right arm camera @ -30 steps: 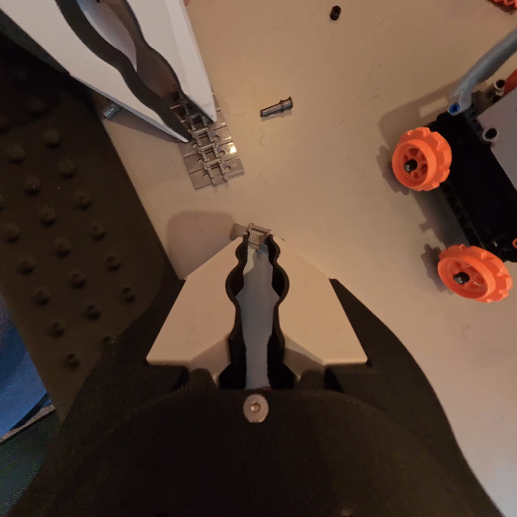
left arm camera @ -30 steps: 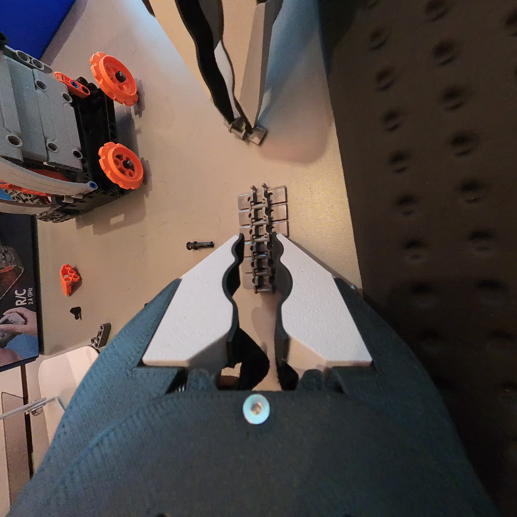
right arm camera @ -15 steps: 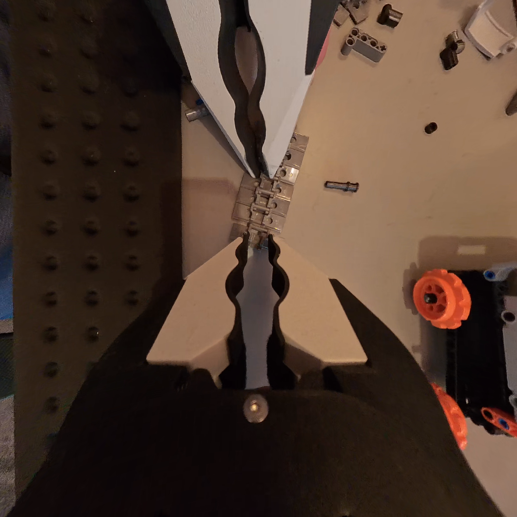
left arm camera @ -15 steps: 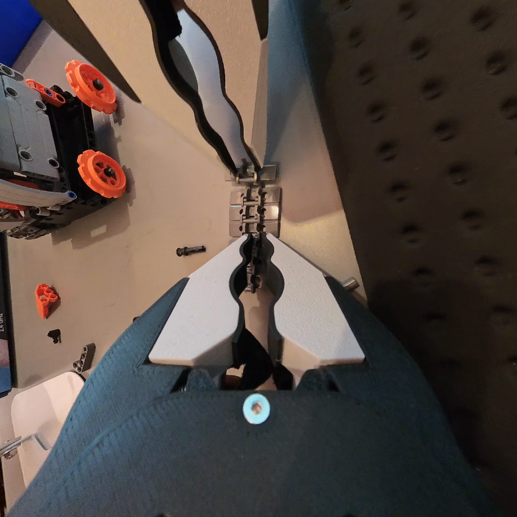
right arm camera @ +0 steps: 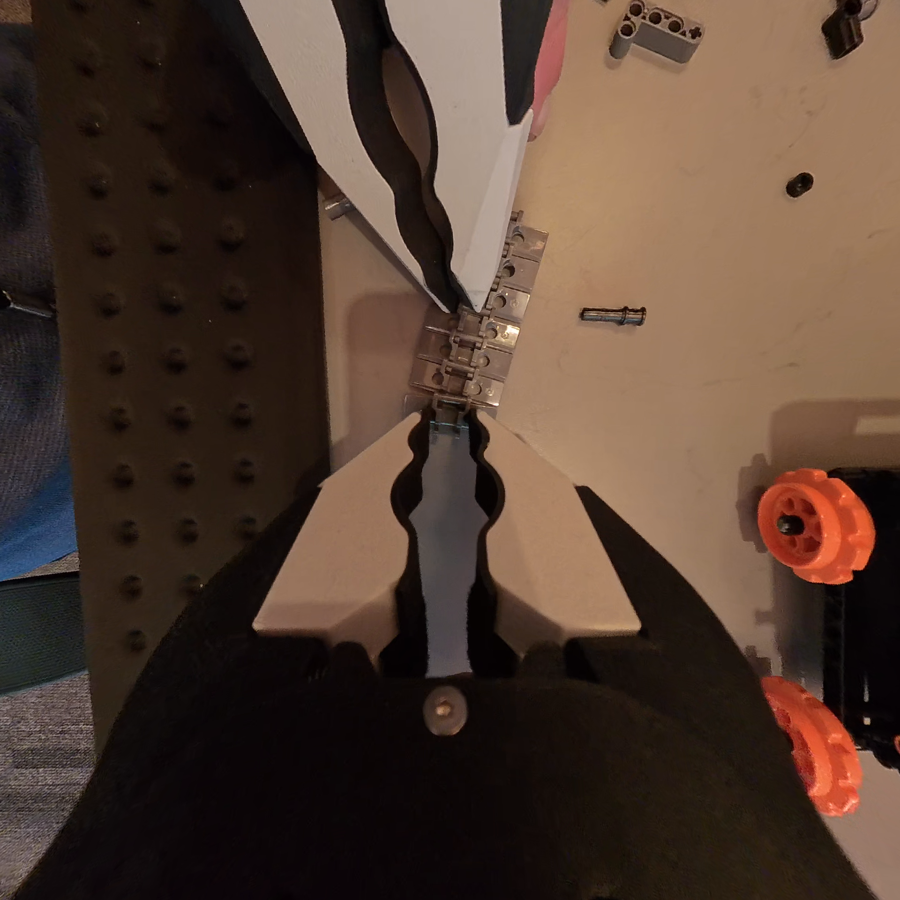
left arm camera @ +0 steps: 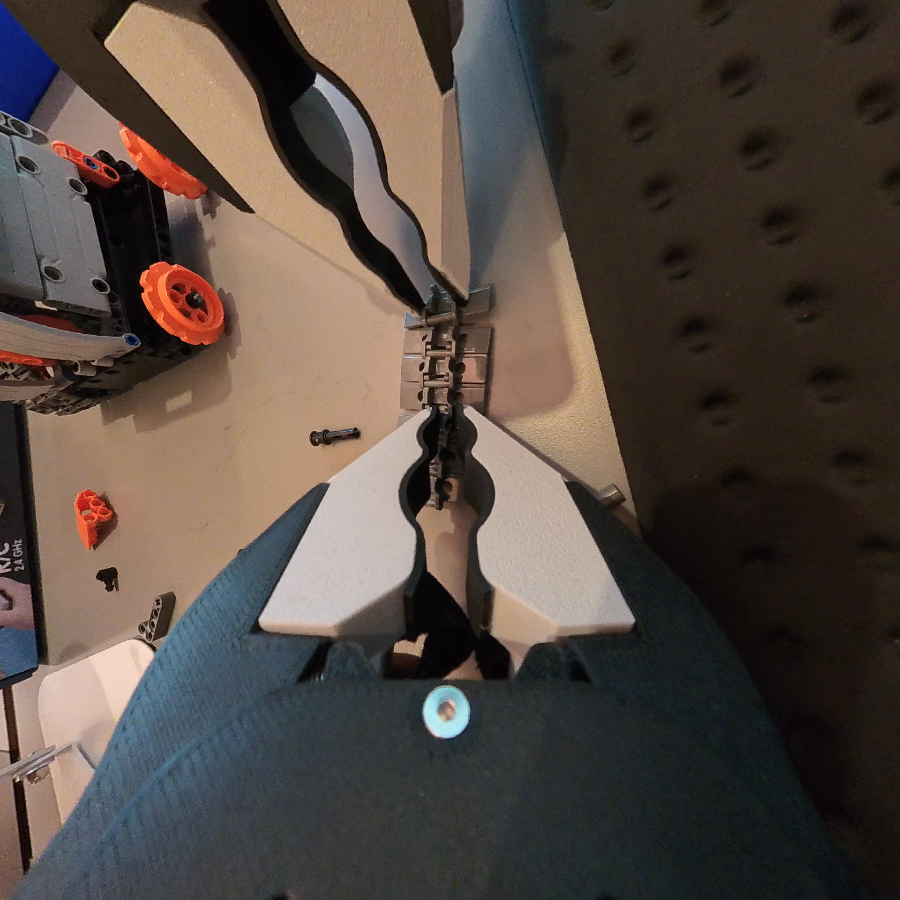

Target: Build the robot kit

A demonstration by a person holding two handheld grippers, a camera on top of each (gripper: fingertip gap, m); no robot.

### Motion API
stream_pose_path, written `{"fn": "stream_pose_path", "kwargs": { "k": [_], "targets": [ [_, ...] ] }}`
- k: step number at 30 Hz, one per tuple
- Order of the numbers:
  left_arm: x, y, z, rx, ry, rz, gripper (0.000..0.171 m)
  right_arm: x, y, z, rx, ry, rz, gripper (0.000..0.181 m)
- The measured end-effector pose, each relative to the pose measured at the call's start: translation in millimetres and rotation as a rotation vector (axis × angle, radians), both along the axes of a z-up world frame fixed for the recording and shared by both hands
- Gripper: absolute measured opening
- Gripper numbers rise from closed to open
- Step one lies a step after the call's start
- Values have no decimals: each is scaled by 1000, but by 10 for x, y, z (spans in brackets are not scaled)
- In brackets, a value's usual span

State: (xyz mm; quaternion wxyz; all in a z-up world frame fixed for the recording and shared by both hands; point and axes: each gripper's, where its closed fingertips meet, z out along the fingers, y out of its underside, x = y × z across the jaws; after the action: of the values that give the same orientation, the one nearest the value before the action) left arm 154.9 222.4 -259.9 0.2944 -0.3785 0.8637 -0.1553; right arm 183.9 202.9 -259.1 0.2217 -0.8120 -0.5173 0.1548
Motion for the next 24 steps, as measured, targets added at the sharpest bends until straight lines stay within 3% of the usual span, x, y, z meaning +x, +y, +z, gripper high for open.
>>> {"fn": "stream_pose_path", "kwargs": {
  "k": [7, 13, 18, 22, 24],
  "targets": [
    [1, 2, 1, 11, -5, 13, 6, -5, -29, 15, 8, -10, -37, 21],
    [3, -2, 2, 9, -5, 19, 6, 6, -6, -5, 13, -11, -87, 9],
    [-1, 9, 10, 16, -7, 22, 9, 14, -11, 24, 13, -16, -102, 20],
    [-16, 40, 58, 9, -17, 32, 17, 2, 72, 162, 87, 38, -94, 0],
    [-38, 67, 77, 2, -15, 41, 19, -21, 96, 146, 107, 40, -81, 0]
  ]
}}
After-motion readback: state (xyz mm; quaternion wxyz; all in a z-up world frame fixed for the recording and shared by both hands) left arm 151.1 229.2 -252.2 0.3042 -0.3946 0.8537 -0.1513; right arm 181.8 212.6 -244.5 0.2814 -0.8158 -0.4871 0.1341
